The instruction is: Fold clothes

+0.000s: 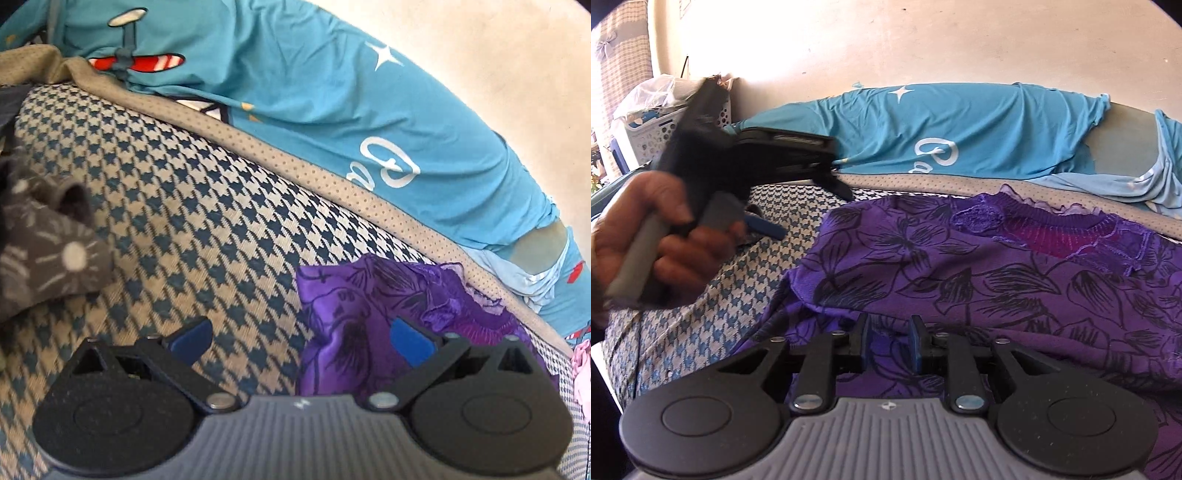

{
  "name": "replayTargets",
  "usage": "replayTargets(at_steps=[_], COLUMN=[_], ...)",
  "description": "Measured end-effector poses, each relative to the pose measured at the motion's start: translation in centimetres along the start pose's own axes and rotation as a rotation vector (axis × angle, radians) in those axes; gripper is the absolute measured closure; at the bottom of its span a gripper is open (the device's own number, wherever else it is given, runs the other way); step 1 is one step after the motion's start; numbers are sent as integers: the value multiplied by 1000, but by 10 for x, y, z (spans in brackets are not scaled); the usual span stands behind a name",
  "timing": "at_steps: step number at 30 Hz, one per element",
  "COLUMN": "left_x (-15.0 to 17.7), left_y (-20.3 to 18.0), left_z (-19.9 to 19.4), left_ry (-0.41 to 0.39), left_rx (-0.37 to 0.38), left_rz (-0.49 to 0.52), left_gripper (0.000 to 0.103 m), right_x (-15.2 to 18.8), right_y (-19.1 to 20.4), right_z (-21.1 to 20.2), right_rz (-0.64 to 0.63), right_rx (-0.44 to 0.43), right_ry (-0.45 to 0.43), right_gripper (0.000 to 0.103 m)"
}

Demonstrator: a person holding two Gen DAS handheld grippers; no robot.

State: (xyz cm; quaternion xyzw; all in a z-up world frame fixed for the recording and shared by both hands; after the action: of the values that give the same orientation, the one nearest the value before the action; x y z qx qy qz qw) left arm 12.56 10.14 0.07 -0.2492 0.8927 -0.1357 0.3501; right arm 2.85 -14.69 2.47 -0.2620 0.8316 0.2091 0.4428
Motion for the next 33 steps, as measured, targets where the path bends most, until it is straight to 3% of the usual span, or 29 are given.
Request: replayTargets(at_steps=[7,13,15,19,21,28,33], left_x=[-9,-13,-12,-15,-17,-24,-29], left_y=[2,0,-1,-8,-12,-25,-36], left_z=[23,36,38,37,36,33,29], left_ry=[59,85,87,53,36,-24,-76], left_rx=[54,104,99,103,105,111,115], left_rz=[-32,-57,-45,-1,21,99,169], left_gripper=[1,21,23,49,56,78,83], right_x=[3,6,6,7,8,11,13], right_y=[7,6,5,5,6,8,10], right_z=[4,9,10,12,14,18,22], right_rz=[-17,-9,-5,-1,2,2,6], right_rx=[-27,-27,-26,-30,-33,-41,-46], right_ry=[18,32,35,39,42,52,58], right_gripper=[78,77,77,76,76,76,76])
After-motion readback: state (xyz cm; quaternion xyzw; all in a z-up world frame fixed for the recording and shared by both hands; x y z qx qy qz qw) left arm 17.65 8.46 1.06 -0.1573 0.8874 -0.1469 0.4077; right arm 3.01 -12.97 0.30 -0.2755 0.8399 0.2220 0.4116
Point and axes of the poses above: each gripper's, at about its wrist camera, not at the fingertips, and z roughly the way its jaws point, y to its left, x to its underside, the point moved 3 cm from there along z, roughly the way its jaws point, and after that the axes turned 3 degrees about -y, right-handed, at the moved point
